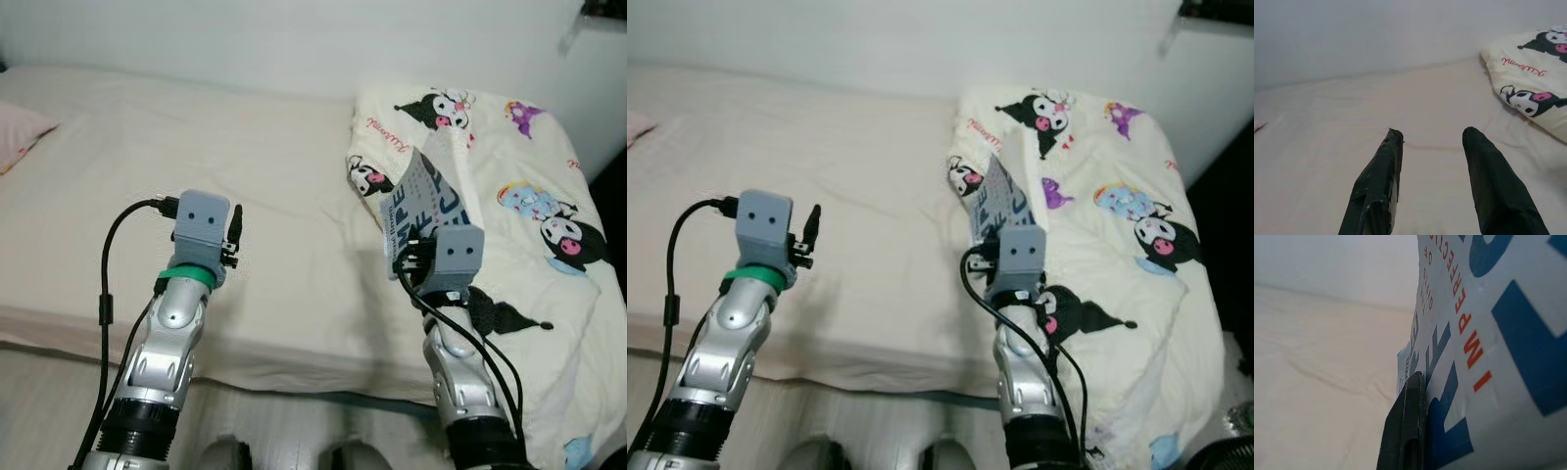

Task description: Clean up the room

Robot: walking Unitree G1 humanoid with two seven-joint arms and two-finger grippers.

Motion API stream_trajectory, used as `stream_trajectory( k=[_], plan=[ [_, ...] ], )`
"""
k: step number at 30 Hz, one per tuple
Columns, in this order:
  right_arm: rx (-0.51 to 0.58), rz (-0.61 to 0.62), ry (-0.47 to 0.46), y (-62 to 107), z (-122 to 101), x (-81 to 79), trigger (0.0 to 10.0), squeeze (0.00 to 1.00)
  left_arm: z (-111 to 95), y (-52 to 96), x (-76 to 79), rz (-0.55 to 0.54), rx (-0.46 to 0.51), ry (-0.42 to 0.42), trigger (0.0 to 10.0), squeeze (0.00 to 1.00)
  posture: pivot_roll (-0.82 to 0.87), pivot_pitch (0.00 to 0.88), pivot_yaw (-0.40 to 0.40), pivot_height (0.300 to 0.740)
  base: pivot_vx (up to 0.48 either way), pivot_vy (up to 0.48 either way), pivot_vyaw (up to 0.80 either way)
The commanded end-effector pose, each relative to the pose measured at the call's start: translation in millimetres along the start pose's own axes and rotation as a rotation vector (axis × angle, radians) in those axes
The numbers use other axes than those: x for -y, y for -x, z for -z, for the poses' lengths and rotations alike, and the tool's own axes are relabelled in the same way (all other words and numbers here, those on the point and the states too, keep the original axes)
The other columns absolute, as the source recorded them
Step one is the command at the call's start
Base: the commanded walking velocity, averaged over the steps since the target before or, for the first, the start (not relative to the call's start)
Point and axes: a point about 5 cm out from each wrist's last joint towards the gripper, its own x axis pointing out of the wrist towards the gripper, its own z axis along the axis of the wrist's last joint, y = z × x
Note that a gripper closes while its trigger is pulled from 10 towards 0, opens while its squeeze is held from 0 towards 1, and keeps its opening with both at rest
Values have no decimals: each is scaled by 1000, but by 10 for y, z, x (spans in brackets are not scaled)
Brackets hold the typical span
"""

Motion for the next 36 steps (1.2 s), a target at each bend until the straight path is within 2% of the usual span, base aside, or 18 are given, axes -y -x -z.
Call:
stream_trajectory(
  k=[1, 12, 26, 36],
  plan=[
    [26, 10, -2, -13, -31, 18, 10000, 0, 73, 8, 29, 20, -41, 21, 10000, 0, -8, 20, 22, 740, 0, 0, 0],
    [24, 47, -4, -30, -25, 37, 10000, 0, 54, -28, 91, 77, -47, 27, 10000, 0, -12, 9, 28, 740, 0, 0, 0],
    [28, 43, -16, -30, -20, -1, 10000, 0, 39, -41, 100, 97, -34, 26, 10000, 0, -11, 8, 35, 740, 0, 0, 0],
    [25, 46, -23, -21, -6, -7, 10000, 0, 31, -46, 111, 106, -32, 26, 10000, 0, -11, 14, 41, 740, 0, 288, 0]
  ],
)
